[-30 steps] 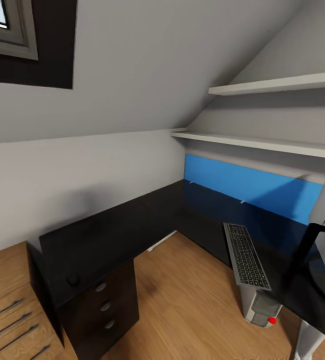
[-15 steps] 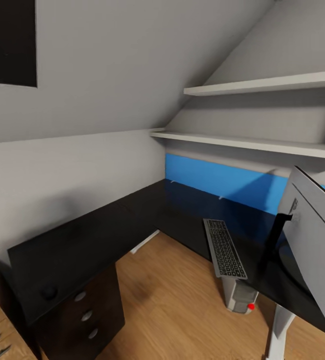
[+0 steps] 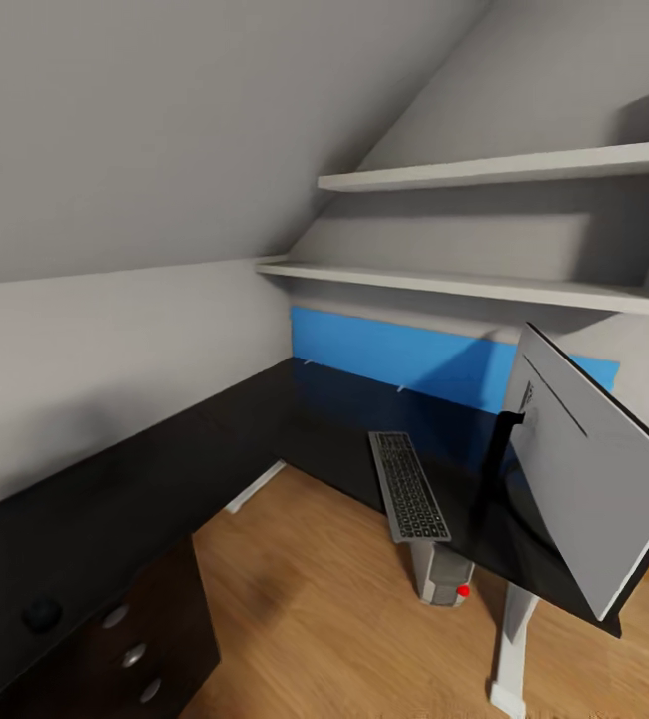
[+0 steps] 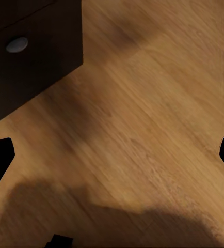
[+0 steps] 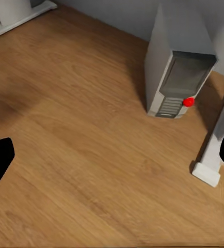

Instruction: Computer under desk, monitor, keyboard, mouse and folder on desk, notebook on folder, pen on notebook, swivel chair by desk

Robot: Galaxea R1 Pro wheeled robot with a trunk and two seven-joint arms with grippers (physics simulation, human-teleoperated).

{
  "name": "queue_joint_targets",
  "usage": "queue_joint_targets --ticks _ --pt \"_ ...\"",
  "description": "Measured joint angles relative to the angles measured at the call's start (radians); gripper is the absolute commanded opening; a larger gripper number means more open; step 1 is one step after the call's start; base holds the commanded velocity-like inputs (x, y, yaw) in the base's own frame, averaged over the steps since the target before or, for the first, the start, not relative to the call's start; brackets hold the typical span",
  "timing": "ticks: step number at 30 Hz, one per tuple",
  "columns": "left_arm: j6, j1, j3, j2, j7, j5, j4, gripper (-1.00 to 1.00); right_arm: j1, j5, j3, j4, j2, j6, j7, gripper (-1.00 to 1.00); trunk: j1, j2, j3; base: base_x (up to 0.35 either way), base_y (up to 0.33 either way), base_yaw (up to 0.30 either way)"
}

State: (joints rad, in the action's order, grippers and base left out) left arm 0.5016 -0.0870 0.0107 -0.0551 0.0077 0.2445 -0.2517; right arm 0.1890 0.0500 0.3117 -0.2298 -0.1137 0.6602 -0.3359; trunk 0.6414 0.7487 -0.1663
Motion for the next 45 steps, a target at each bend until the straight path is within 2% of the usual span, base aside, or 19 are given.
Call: queue_joint_targets --ticks 31,45 --pt "0.003 0.000 0.000 0.004 -0.001 -0.001 0.000 1.00 0.000 0.000 -0.001 0.000 0.000 -0.002 -0.001 1.00 0.000 0.000 -0.045 0.000 0.000 -0.122" --pt "0.003 0.000 0.000 0.004 -0.001 -0.001 0.000 1.00 0.000 0.000 0.000 0.000 -0.001 -0.002 0.000 1.00 0.000 0.000 -0.052 0.000 0.000 -0.243"
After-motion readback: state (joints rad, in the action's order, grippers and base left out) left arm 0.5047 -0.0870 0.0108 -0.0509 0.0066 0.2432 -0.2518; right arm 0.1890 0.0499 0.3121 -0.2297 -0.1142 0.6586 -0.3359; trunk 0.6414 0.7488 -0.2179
